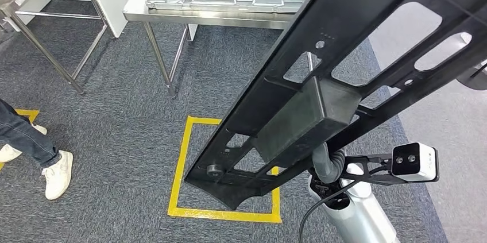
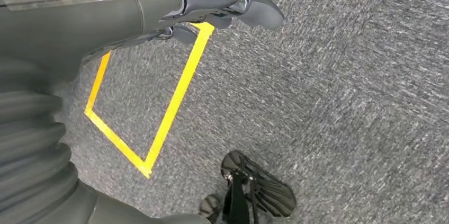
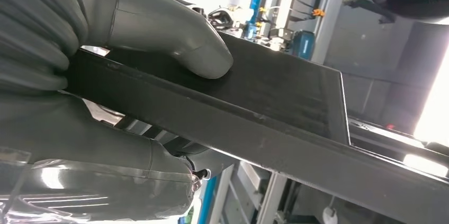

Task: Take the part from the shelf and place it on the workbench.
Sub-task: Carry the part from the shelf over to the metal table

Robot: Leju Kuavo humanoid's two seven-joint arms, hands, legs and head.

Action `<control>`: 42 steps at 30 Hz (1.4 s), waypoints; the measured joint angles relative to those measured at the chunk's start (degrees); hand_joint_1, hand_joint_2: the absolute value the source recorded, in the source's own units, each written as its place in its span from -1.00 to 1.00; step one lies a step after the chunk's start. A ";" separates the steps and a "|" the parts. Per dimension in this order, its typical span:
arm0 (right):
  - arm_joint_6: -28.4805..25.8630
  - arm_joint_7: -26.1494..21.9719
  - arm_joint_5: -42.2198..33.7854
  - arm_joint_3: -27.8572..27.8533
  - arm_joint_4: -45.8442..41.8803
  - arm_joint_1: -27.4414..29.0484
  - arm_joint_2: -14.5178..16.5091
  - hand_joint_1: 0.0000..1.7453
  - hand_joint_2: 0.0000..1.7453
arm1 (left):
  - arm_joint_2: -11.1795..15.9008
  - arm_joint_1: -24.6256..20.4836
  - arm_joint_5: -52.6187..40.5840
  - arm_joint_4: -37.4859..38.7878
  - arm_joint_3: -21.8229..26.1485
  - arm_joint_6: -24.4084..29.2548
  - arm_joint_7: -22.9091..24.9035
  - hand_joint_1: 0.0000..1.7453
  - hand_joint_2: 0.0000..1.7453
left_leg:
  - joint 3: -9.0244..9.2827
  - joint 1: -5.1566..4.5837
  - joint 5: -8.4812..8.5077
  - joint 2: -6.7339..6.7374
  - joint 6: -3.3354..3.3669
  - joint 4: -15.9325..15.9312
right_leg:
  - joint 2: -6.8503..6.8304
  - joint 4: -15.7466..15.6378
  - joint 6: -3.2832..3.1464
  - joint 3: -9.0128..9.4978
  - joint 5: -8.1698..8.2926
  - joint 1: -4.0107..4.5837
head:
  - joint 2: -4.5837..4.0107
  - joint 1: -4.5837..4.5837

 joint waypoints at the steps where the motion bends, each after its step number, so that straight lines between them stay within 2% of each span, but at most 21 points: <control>1: 0.02 -0.01 0.14 -0.01 -0.01 0.21 0.00 1.00 1.00 | 0.00 0.02 -0.02 0.00 0.01 0.00 -0.01 -1.00 1.00 | -0.07 0.00 -0.02 0.07 -0.01 0.05 | -0.07 3.28 0.23 -1.63 -1.09 -0.22 | 0.00 0.01; 2: 0.03 -0.01 0.25 -0.02 -0.01 0.39 0.00 1.00 1.00 | 0.00 0.02 -0.02 0.00 0.01 0.00 -0.01 -1.00 1.00 | -0.10 0.00 -0.05 0.11 -0.04 0.11 | -0.13 4.69 0.41 -2.36 -1.10 -0.42 | 0.00 0.01; 3: 0.05 -0.01 0.31 -0.03 -0.01 0.48 0.00 1.00 1.00 | 0.00 0.01 -0.03 0.00 0.01 0.00 0.00 -1.00 1.00 | -0.09 0.01 -0.11 0.13 -0.11 0.19 | -0.23 3.66 0.52 -1.89 0.02 -0.60 | 0.00 0.01; 5: 0.07 -0.01 0.35 -0.09 -0.04 0.48 0.00 1.00 1.00 | -0.01 -0.03 -0.03 0.00 -0.01 0.00 0.00 -1.00 1.00 | 0.06 0.01 -0.32 0.14 -0.42 0.40 | -0.78 -4.09 0.47 1.95 3.86 -0.84 | 0.00 0.02; 7: 0.11 -0.02 0.36 -0.20 -0.07 0.44 0.04 1.00 1.00 | -0.01 -0.05 -0.04 0.00 0.01 0.04 0.02 -1.00 1.00 | 0.09 -0.18 -0.60 0.14 -0.97 0.69 | -1.31 -10.59 0.03 5.11 6.06 -0.66 | -0.01 -0.01; 12: 0.16 -0.08 0.50 -0.34 -0.08 0.35 0.22 1.00 1.00 | 0.01 -0.07 -0.05 0.00 0.04 0.25 0.13 -1.00 1.00 | -0.22 -0.06 -1.70 0.18 -2.61 1.78 | -0.92 -12.28 -1.64 5.79 6.46 -0.44 | -0.01 -0.13; 16: 0.13 -0.22 0.71 -0.34 -0.02 0.52 0.48 1.00 1.00 | 0.02 0.02 -0.07 0.00 0.15 0.37 0.04 -1.00 1.00 | -6.56 0.09 -8.24 -0.03 -3.28 15.42 | -0.80 -12.48 -2.46 5.93 6.51 -0.37 | -0.01 -0.33; 17: 0.13 -0.25 0.79 -0.34 0.00 0.64 0.48 1.00 1.00 | 0.01 0.06 -0.08 0.00 0.17 0.38 -0.01 -1.00 1.00 | -7.57 0.09 -8.44 -0.03 -3.32 17.32 | -0.71 -12.43 -2.50 5.94 6.47 -0.30 | 0.00 -0.33; 18: 0.12 -0.29 0.85 -0.34 0.02 0.73 0.48 1.00 1.00 | 0.01 0.10 -0.09 0.00 0.17 0.37 -0.05 -1.00 1.00 | -7.56 0.10 -7.53 -0.04 -3.28 17.02 | -0.59 -12.36 -2.50 5.98 6.42 -0.25 | 0.00 -0.33; 19: 0.11 -0.32 0.89 -0.34 0.02 0.78 0.48 1.00 1.00 | 0.02 0.15 -0.10 0.00 0.19 0.37 -0.08 -1.00 1.00 | -6.39 0.10 -5.63 -0.05 -3.15 14.31 | -0.46 -12.29 -2.46 6.06 6.35 -0.22 | 0.00 -0.32; 20: 0.11 -0.34 0.90 -0.34 0.02 0.80 0.49 1.00 1.00 | 0.04 0.20 -0.10 0.00 0.20 0.37 -0.10 -1.00 1.00 | -4.48 0.09 -3.38 -0.10 -2.94 10.11 | -0.32 -12.22 -2.36 6.14 6.25 -0.19 | 0.00 -0.33; 22: 0.10 -0.38 0.93 -0.34 0.02 0.79 0.50 1.00 1.00 | 0.07 0.18 -0.10 0.00 0.22 0.37 -0.16 -1.00 1.00 | -1.22 -0.10 -0.81 -0.31 -2.36 3.04 | -0.12 -12.00 -1.95 6.14 6.09 0.05 | 0.00 -0.30; 27: 0.12 -0.40 1.06 -0.35 -0.02 0.76 0.50 1.00 1.00 | 0.08 0.03 -0.12 0.00 0.23 0.37 -0.18 -1.00 1.00 | -0.33 -0.23 -0.26 -0.33 -0.74 0.65 | -0.09 -11.29 -0.40 5.72 5.57 -0.06 | 0.00 -0.23; 29: 0.14 -0.42 1.06 -0.40 -0.05 0.72 0.50 1.00 1.00 | 0.07 0.00 -0.12 0.00 0.25 0.37 -0.17 -1.00 1.00 | -0.23 -0.06 0.03 -0.14 -0.16 0.25 | -0.21 -6.58 0.22 3.60 2.73 -0.24 | 0.00 -0.15; 31: 0.14 -0.42 1.05 -0.45 -0.03 0.80 0.50 1.00 1.00 | 0.07 0.01 -0.16 0.00 0.26 0.37 -0.18 -1.00 1.00 | -0.38 -0.12 0.05 -0.06 0.04 0.26 | -0.27 1.40 0.69 -0.24 -0.90 -0.36 | 0.00 -0.09; 32: 0.14 -0.42 1.04 -0.47 -0.02 0.88 0.49 1.00 1.00 | 0.07 0.02 -0.20 0.00 0.26 0.36 -0.19 -1.00 1.00 | -0.43 -0.14 0.05 -0.05 0.05 0.28 | -0.27 4.18 0.82 -1.61 -1.67 -0.44 | 0.00 -0.09; 33: 0.14 -0.42 1.01 -0.50 -0.01 0.94 0.49 1.00 1.00 | 0.07 0.03 -0.25 0.00 0.26 0.32 -0.20 -1.00 1.00 | -0.43 -0.14 0.04 -0.04 0.04 0.30 | -0.30 4.74 0.87 -1.91 -1.26 -0.51 | 0.00 -0.09; 34: 0.14 -0.44 0.96 -0.56 -0.01 0.96 0.48 1.00 1.00 | 0.07 0.03 -0.29 0.00 0.26 0.28 -0.22 -1.00 1.00 | -0.39 -0.14 0.02 -0.04 0.00 0.35 | -0.37 2.92 0.84 -1.04 0.18 -0.56 | 0.00 -0.08; 36: 0.16 -0.51 0.83 -0.76 -0.02 0.92 0.48 1.00 1.00 | 0.07 0.00 -0.43 0.00 0.26 0.22 -0.28 -1.00 1.00 | -0.28 -0.23 -0.12 -0.04 -0.22 0.53 | -0.71 -5.37 0.50 3.07 3.98 -0.53 | 0.00 -0.08; 38: 0.18 -0.61 0.73 -0.96 -0.04 0.86 0.49 1.00 1.00 | 0.07 -0.01 -0.60 0.00 0.26 0.22 -0.34 -1.00 1.00 | -0.32 -0.44 -0.31 -0.06 -0.71 0.77 | -0.97 -11.09 -0.15 5.78 5.75 -0.29 | 0.00 -0.12; 42: 0.20 -0.68 0.68 -1.20 -0.08 0.80 0.55 1.00 1.00 | 0.07 -0.04 -0.75 0.00 0.32 0.24 -0.37 -1.00 1.00 | -0.53 -0.35 -0.80 0.02 -2.08 1.23 | -0.80 -12.31 -1.62 6.14 6.09 -0.24 | -0.01 -0.16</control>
